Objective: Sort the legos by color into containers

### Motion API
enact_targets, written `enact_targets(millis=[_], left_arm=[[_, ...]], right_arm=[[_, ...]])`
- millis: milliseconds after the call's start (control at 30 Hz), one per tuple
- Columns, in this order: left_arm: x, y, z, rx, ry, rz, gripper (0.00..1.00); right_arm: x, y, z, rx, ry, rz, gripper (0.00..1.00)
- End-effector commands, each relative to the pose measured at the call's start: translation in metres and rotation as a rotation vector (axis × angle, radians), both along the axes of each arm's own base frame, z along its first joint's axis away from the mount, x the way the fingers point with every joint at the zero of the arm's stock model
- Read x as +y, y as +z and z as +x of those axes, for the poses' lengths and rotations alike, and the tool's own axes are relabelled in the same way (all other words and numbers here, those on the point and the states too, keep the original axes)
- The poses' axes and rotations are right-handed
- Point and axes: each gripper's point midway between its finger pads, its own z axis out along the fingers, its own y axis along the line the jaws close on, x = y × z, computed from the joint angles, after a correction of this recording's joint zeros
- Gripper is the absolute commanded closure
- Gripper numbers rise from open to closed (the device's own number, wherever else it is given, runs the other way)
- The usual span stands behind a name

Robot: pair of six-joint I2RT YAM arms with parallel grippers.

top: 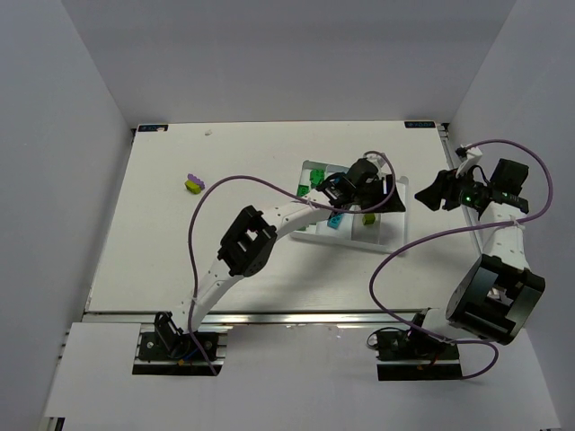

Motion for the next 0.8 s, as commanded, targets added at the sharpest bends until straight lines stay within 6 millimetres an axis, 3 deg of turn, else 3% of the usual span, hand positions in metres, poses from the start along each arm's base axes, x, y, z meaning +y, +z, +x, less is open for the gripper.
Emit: enact_targets(millis=[0,100,233,633,767], left_arm=[[-0.008,0.027,0.006,-0.060,0.008,-0.030,0.57],[-0.008,0.020,0.003,-0.048,0.015,-0.011,0.44],[-0.007,0.011,0.000,-0.035,0.017,0.013,0.36],[-0.010,0.020,0.001,-0.035,0.018,-0.003,0.23],[-0.010,0.020,0.000,-0.032,0.016,-0.003,0.21]], right_arm=[[0.005,0.005,-0.004,-0.016,0.027,0.021,0.38],[0.005,0.005,-0.004,-0.016,0.030,0.026,0.38],[0.006,0.005,-0.005,-0.013,0.031,0.031,0.38],[0.011,-0.002,-0.012,0.014,0.061,0.046,0.34],[0.014,-0.004,-0.016,0.022,0.087,0.053,0.28]])
